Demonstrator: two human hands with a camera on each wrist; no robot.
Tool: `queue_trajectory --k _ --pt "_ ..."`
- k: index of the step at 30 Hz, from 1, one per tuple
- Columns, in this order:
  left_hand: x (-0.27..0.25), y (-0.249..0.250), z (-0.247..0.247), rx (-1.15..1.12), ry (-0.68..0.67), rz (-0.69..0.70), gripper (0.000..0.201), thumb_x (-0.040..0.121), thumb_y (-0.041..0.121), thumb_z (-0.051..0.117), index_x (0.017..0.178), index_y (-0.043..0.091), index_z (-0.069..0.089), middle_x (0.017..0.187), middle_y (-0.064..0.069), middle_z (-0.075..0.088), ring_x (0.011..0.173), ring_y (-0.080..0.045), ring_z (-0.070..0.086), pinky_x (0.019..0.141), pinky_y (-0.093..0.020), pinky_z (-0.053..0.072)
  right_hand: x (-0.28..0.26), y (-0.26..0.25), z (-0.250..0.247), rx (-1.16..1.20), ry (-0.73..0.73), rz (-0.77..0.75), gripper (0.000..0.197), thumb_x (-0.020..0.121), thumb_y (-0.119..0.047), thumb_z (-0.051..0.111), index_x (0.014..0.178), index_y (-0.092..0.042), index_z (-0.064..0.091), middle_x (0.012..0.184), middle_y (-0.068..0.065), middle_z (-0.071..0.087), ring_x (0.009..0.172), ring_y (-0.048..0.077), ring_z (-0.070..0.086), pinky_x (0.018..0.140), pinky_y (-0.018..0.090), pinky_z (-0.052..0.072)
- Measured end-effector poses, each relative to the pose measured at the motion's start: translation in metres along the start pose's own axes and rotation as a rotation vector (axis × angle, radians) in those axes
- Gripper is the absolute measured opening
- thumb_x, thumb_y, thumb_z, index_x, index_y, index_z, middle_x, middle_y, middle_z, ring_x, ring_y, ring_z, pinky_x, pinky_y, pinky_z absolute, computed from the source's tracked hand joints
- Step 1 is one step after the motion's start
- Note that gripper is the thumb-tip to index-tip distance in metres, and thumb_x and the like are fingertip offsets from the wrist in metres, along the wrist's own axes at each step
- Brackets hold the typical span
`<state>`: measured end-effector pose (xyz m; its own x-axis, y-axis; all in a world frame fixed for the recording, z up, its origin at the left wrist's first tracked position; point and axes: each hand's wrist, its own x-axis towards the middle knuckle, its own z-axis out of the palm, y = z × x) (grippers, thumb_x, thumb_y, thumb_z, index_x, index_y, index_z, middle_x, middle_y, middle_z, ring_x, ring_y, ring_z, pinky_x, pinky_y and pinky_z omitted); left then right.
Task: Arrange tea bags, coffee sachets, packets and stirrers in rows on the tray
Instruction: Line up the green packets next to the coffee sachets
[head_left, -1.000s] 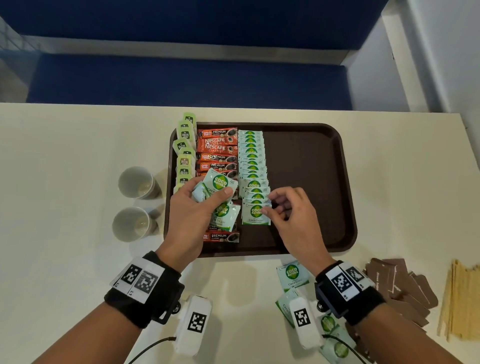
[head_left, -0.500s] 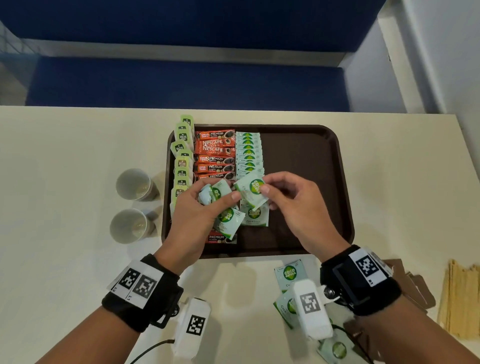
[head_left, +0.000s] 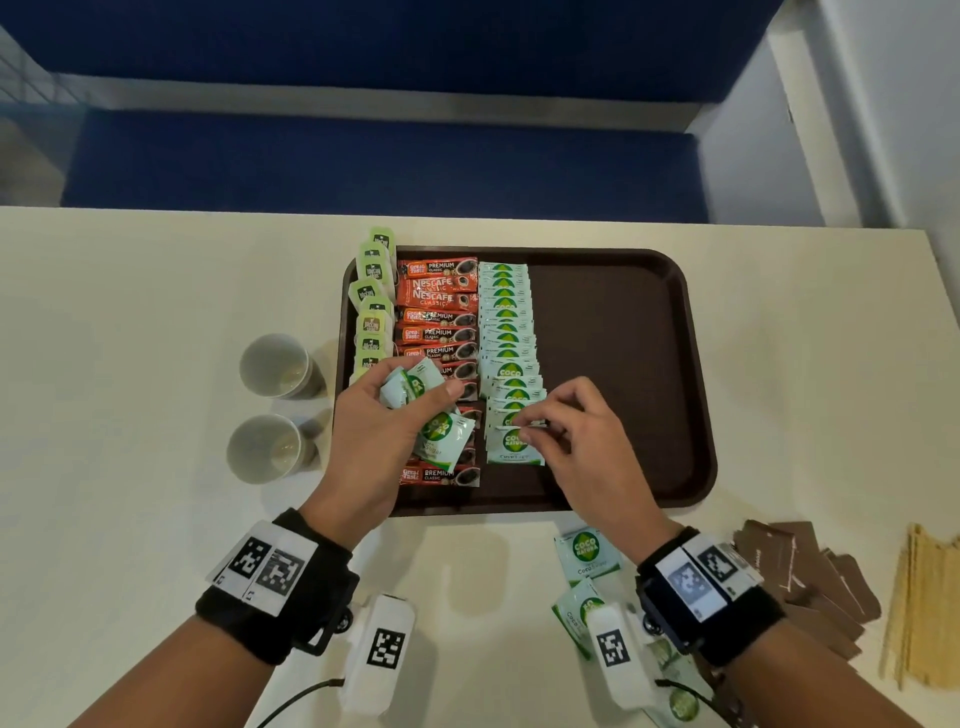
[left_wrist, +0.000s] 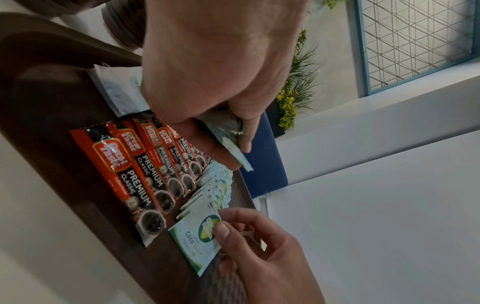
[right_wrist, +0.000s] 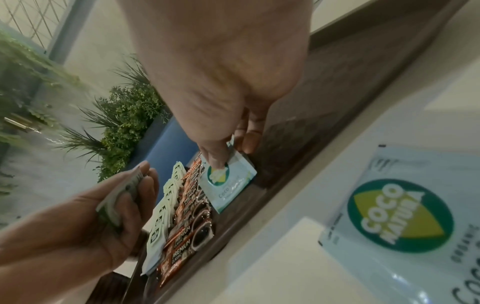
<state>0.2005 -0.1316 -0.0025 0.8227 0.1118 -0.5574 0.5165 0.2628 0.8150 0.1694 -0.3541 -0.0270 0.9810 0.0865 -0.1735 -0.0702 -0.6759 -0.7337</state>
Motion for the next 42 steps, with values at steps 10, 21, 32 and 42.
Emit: queue_trajectory --k 10,21,32,42 --pt "-0.002 -0.003 0.0 0.008 0.002 -0.018 0.048 0.081 0.011 0.092 0.124 0.017 0.072 0.112 -0.007 0.082 0.102 -0.027 0.081 0.081 -0.042 0.067 0.004 0.001 0.004 -0.029 0.047 -0.044 0.01 0.1 -0.022 0.075 0.11 -0.024 0.075 0.112 -0.009 0.045 0.09 0.007 0.06 0.08 0.029 0.057" --pt "-0.005 -0.003 0.002 0.046 -0.036 -0.013 0.036 0.085 0.014 0.09 0.116 0.021 0.073 0.107 -0.004 0.083 0.099 -0.024 0.082 0.081 -0.044 0.067 0.002 -0.014 -0.004 0.103 0.156 0.016 0.014 0.099 -0.029 0.076 0.111 -0.025 0.072 0.11 -0.006 0.053 0.088 0.015 0.062 0.075 0.025 0.055" --pt "-0.013 0.005 0.019 0.03 -0.049 0.069 0.026 0.092 0.012 0.084 0.115 0.011 0.073 0.107 -0.006 0.084 0.099 -0.027 0.082 0.082 -0.042 0.067 -0.001 -0.058 -0.024 0.593 -0.161 0.283 0.014 0.093 -0.016 0.083 0.105 -0.014 0.076 0.088 0.009 0.078 0.08 0.029 0.077 0.071 0.03 0.064" --pt "-0.007 0.005 0.002 0.033 0.076 0.041 0.042 0.09 0.02 0.087 0.126 0.011 0.068 0.102 -0.015 0.081 0.078 -0.029 0.08 0.069 -0.038 0.069 -0.012 -0.009 -0.027 0.343 -0.136 0.272 0.006 0.099 -0.015 0.076 0.097 -0.021 0.076 0.086 0.002 0.076 0.085 0.024 0.074 0.074 0.034 0.065"
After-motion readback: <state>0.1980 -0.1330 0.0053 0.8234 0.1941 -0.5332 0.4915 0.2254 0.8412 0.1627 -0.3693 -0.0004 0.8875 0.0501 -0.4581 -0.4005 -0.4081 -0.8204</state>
